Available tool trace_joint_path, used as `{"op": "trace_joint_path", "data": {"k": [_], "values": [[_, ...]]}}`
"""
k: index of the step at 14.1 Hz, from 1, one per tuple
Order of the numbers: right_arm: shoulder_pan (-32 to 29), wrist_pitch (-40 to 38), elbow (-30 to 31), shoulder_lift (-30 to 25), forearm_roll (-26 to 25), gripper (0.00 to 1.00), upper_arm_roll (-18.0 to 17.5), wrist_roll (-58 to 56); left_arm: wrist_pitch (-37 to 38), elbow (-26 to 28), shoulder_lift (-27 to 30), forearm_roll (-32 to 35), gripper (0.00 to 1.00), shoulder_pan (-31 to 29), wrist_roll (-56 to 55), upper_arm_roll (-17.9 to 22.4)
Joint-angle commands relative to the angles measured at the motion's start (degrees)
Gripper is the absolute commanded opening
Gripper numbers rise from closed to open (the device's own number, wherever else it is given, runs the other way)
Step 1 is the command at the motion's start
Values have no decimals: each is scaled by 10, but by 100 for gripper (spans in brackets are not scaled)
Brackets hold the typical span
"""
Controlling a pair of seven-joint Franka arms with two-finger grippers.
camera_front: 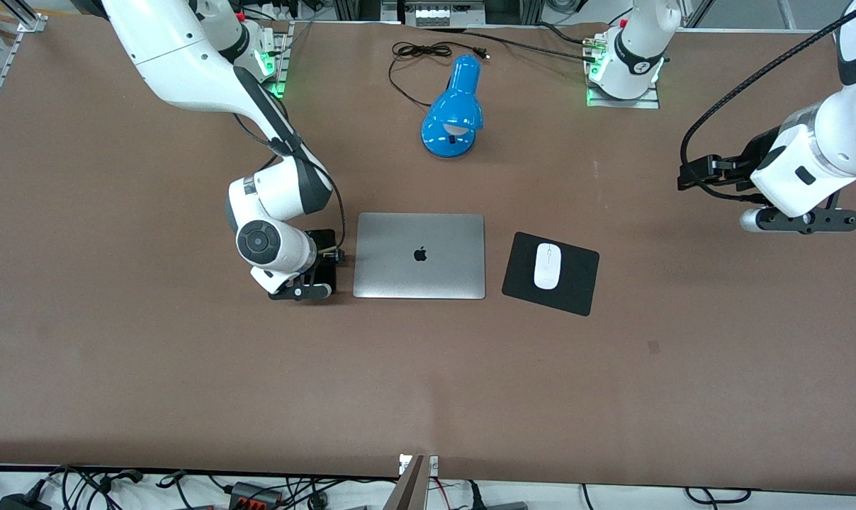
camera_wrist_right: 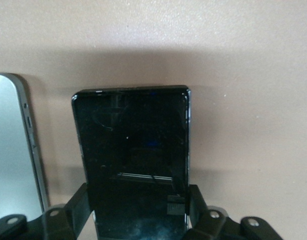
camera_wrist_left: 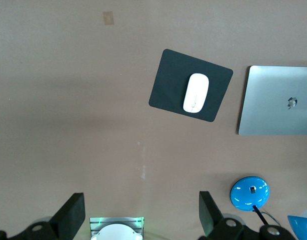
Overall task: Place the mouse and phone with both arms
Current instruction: 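Lower the phone beside the laptop and open the right gripper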
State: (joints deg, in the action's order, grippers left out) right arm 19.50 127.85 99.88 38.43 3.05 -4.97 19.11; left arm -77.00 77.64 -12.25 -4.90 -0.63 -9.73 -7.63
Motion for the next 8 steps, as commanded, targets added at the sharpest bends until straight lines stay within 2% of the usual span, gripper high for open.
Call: {"op": "trace_joint_path", "data": {"k": [1, 5, 8], "values": [[-1, -4, -13, -9, 4, 100, 5, -5, -6, 12, 25, 6, 100, -18, -5, -9], [-23, -32, -26, -97, 3, 100, 10, -14, -105, 166, 123, 6, 100, -19, -7, -5], [-63, -151, -112, -126, -3, 100, 10, -21, -100, 171, 127, 9, 100, -4, -10, 27]]}}
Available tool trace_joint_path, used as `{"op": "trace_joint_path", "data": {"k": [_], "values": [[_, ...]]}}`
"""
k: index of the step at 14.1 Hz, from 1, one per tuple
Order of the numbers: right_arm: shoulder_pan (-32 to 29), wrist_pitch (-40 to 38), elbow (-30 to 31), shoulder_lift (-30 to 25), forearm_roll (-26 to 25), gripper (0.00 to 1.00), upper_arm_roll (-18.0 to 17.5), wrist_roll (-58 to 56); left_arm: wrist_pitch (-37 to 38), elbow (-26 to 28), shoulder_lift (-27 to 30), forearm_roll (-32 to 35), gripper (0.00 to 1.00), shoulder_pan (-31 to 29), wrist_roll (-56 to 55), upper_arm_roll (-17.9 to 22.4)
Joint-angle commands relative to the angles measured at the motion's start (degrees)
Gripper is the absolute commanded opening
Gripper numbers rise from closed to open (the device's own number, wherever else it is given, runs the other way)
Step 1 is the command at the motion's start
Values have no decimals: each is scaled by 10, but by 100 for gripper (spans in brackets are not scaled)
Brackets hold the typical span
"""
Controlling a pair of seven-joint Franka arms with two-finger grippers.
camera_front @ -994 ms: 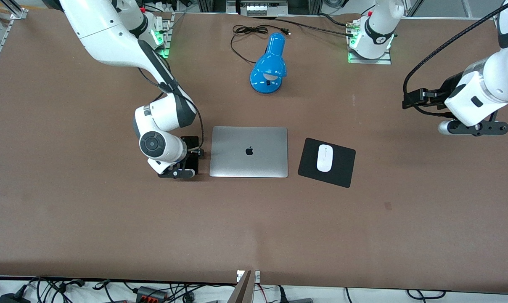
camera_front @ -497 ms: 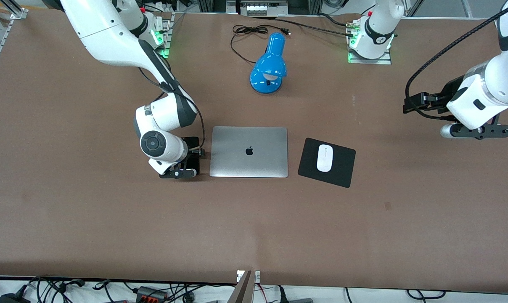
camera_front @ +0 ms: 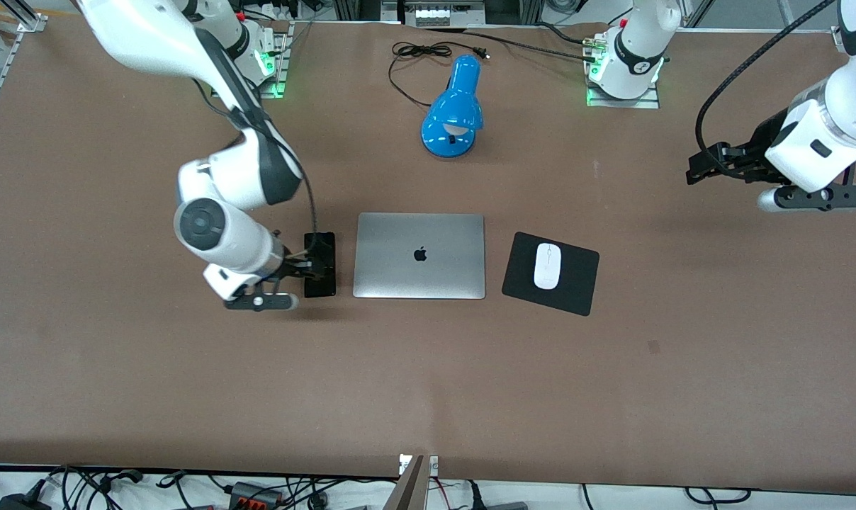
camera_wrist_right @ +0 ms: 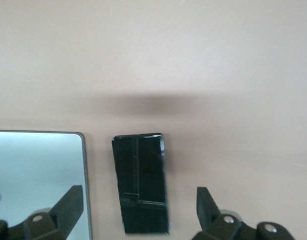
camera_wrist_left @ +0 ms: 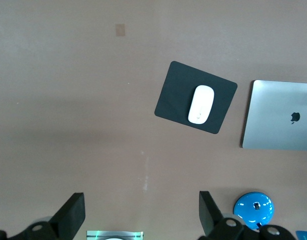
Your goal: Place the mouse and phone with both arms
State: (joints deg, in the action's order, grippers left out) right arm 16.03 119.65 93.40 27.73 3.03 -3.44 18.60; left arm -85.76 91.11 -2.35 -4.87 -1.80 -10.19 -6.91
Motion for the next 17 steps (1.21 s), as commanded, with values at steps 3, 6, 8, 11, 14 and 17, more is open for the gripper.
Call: {"op": "trace_joint_path", "data": {"k": [3, 6, 8, 11, 14, 17], "values": [[-61, -197, -149, -19, -7, 100, -5, -16, -17, 22, 33, 33, 100, 27, 3, 29], [-109, -268, -211, -21, -4, 100, -4, -21, -6, 24, 31, 38, 100, 18, 28, 32], [-136, -284, -230, -28, -5, 100, -3, -74, -7, 21, 31, 39, 100, 18, 29, 25], [-183, -282, -234, -67, -7, 100, -5, -127, -3, 21, 33, 38, 100, 18, 33, 24], [-180, -275, -210, -105, -36, 100, 20, -159, -4, 19, 32, 35, 100, 18, 100, 25], [-180, -254, -191, -129, -49, 100, 26, -198, 4, 12, 32, 34, 100, 19, 126, 24]]}}
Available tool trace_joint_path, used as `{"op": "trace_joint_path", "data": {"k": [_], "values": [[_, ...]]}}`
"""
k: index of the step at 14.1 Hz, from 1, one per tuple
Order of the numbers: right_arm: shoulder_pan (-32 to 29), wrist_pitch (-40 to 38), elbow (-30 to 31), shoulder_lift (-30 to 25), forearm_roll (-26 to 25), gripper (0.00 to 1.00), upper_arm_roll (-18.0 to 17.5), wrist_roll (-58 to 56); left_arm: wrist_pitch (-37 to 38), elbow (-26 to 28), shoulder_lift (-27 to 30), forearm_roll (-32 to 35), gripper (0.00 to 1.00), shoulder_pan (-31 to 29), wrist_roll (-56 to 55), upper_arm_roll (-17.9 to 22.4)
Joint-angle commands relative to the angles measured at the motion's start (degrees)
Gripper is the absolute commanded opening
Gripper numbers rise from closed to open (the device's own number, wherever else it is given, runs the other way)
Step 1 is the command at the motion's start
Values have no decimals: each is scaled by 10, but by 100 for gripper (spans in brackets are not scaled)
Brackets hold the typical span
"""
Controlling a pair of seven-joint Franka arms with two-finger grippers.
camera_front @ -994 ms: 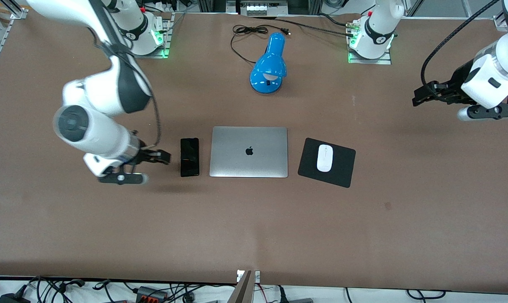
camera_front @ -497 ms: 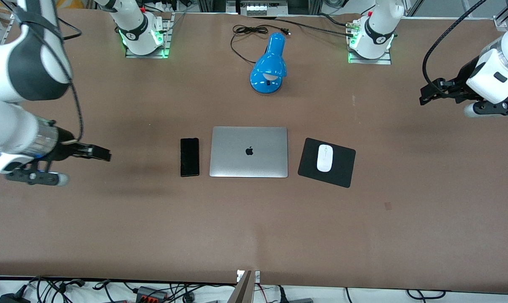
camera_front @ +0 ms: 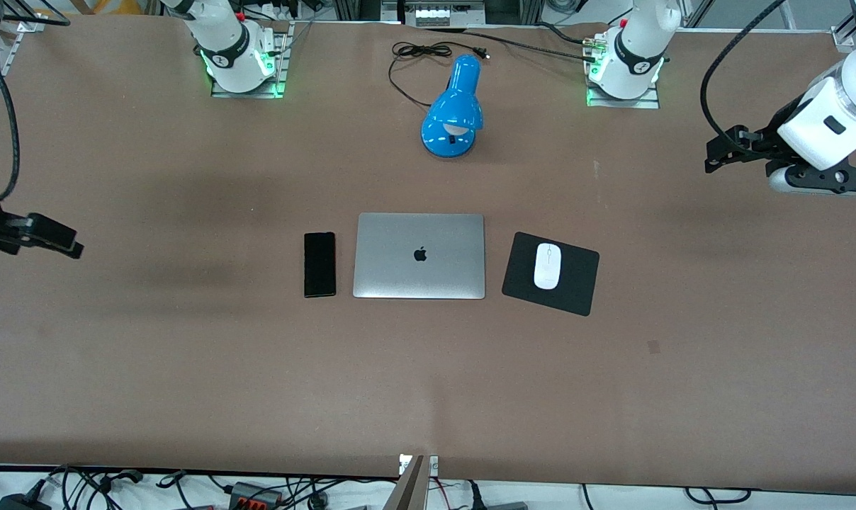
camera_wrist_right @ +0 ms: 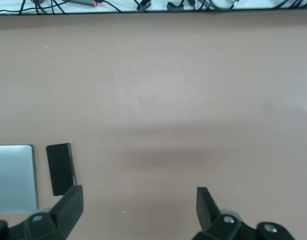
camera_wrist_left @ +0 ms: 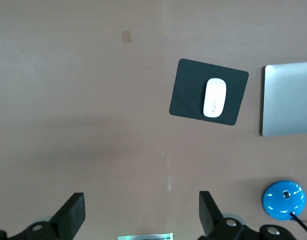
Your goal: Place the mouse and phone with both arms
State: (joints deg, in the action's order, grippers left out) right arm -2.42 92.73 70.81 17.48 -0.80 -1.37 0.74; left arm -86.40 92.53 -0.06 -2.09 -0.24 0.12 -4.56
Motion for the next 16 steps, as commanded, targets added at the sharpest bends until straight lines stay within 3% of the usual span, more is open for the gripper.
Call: {"op": "trace_joint_path", "data": {"k": [1, 3, 9, 16], "values": [[2, 8, 35, -30, -12, 100, 6, -21, 14, -3, 9, 5, 100, 3, 23, 1], [0, 14, 73, -57, -13, 100, 6, -31, 14, -9, 9, 3, 100, 8, 23, 0], [-14, 97, 302, -197, 18, 100, 8, -30, 16, -15, 5, 4, 100, 2, 24, -13], [-11, 98, 301, -195, 12, 100, 3, -33, 12, -15, 2, 4, 100, 2, 25, -9]]}}
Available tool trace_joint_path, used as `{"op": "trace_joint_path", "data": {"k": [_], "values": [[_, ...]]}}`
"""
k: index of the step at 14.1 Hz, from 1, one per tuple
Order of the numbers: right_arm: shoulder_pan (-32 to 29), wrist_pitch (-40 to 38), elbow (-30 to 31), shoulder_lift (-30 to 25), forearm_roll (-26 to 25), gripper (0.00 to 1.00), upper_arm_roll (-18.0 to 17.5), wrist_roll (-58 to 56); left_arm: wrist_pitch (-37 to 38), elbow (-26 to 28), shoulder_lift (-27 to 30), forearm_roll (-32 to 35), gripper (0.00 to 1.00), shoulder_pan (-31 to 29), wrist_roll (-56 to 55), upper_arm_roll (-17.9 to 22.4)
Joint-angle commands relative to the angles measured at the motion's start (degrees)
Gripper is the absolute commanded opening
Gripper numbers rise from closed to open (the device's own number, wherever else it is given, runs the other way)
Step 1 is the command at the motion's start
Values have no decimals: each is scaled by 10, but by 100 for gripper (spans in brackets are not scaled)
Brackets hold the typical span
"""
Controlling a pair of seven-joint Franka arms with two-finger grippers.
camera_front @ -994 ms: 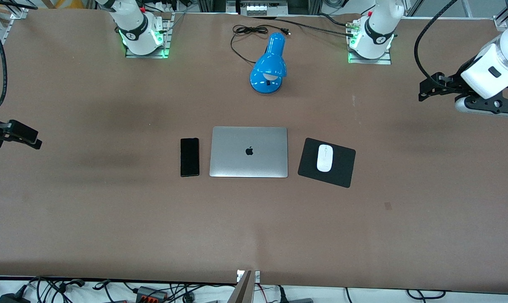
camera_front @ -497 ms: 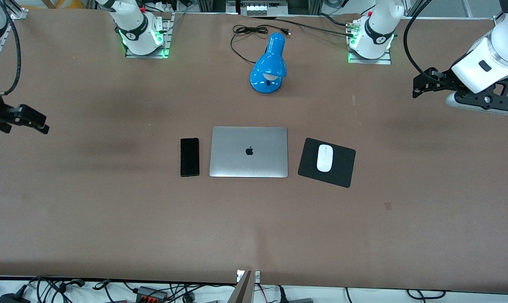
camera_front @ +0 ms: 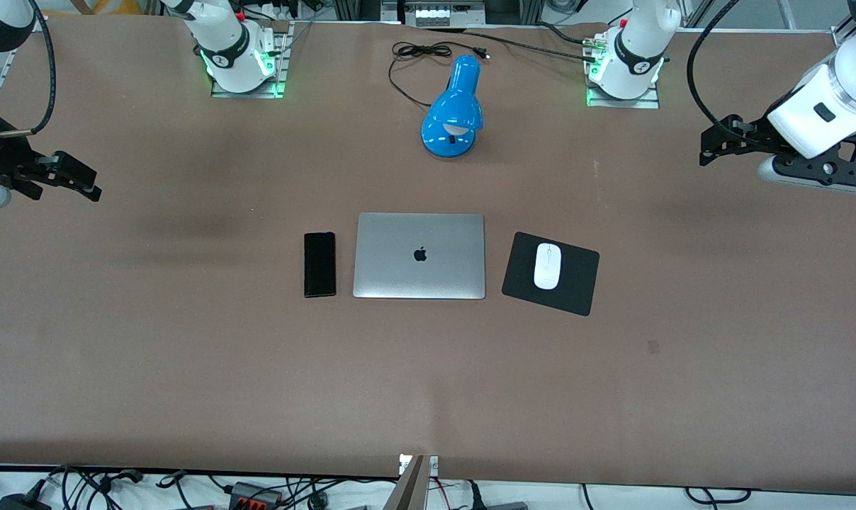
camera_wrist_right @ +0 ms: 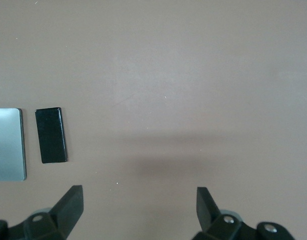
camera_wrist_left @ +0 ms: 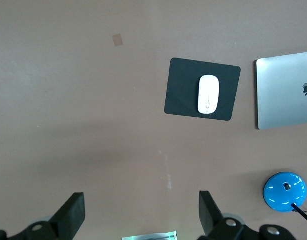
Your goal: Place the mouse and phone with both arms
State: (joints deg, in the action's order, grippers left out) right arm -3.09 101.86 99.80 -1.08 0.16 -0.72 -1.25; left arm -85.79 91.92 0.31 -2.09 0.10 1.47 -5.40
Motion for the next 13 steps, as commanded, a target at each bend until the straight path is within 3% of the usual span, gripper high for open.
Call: {"op": "trace_joint_path", "data": {"k": [1, 13], "values": [[-6, 5, 11, -10, 3, 100, -2, -13, 6, -9, -2, 4, 100, -2, 12, 0], [-6, -13, 9, -19, 2, 100, -4, -13, 9, -9, -3, 4, 100, -2, 14, 0]]}}
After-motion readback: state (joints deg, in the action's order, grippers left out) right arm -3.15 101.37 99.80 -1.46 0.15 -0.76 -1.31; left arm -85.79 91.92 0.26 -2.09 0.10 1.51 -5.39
